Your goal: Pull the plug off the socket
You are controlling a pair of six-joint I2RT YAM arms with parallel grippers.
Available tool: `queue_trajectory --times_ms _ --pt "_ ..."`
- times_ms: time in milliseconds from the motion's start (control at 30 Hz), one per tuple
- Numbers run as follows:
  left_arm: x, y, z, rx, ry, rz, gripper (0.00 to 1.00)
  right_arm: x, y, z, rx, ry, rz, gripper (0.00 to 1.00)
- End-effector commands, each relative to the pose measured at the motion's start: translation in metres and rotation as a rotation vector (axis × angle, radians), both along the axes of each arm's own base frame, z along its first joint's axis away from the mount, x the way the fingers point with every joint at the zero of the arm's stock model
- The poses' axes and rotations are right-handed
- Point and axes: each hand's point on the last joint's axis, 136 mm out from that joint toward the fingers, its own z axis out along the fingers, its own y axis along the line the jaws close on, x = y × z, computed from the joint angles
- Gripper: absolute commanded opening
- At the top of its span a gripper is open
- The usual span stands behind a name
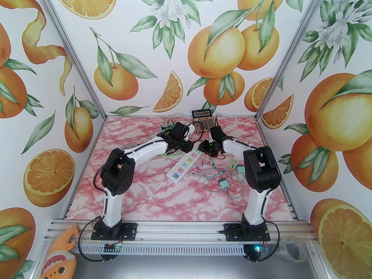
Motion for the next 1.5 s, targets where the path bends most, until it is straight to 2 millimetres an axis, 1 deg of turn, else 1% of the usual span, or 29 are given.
queue_trajectory --times_ms 0,167,233,367,400,433,567,767,900,967,1067,1167,1267,1367,1467 --pt "0.004 0.004 0.07 -0.06 -0.105 0.026 0.19 -0.013 -0.016 -0.003 -0.086 0.04 -0.011 0.52" --pt "0.006 0.019 0.118 -0.043 -0.194 0.062 0.19 -0.002 -0.008 0.033 -0.041 -0.054 0.007 0.64" --pt "0.006 0.025 0.137 -0.037 -0.225 0.072 0.19 0.0 -0.006 0.047 -0.032 -0.091 0.011 0.69" --pt "0.003 0.039 0.173 -0.041 -0.286 0.097 0.18 0.0 -0.007 0.069 -0.021 -0.148 0.007 0.81" --pt "0.001 0.042 0.182 -0.048 -0.299 0.097 0.18 0.0 -0.007 0.074 -0.017 -0.163 0.008 0.88" --pt "0.002 0.048 0.191 -0.041 -0.321 0.118 0.18 -0.001 -0.007 0.078 -0.015 -0.174 0.007 0.99" --pt "-0.001 0.07 0.228 -0.041 -0.387 0.158 0.17 -0.004 -0.009 0.087 -0.015 -0.194 0.003 1.0" --pt "-0.008 0.11 0.28 -0.03 -0.49 0.23 0.16 -0.008 -0.012 0.094 -0.024 -0.211 -0.006 1.0" --pt "-0.016 0.145 0.317 -0.032 -0.562 0.302 0.15 -0.009 -0.013 0.092 -0.025 -0.207 -0.007 1.0" --pt "-0.02 0.164 0.332 -0.036 -0.586 0.345 0.13 -0.008 -0.011 0.091 -0.021 -0.206 -0.005 1.0" --pt "-0.026 0.19 0.34 -0.029 -0.596 0.403 0.13 -0.007 -0.009 0.091 -0.015 -0.206 -0.001 1.0" --pt "-0.032 0.217 0.336 0.006 -0.591 0.471 0.12 -0.006 -0.006 0.09 -0.013 -0.204 0.004 1.0" --pt "-0.042 0.248 0.325 0.027 -0.57 0.56 0.12 -0.005 -0.003 0.088 -0.01 -0.2 0.013 1.0" --pt "-0.055 0.283 0.307 0.04 -0.543 0.679 0.13 -0.002 0.0 0.087 -0.006 -0.196 0.022 1.0" --pt "-0.074 0.323 0.28 0.041 -0.492 0.825 0.13 0.002 0.007 0.084 0.002 -0.191 0.033 1.0"
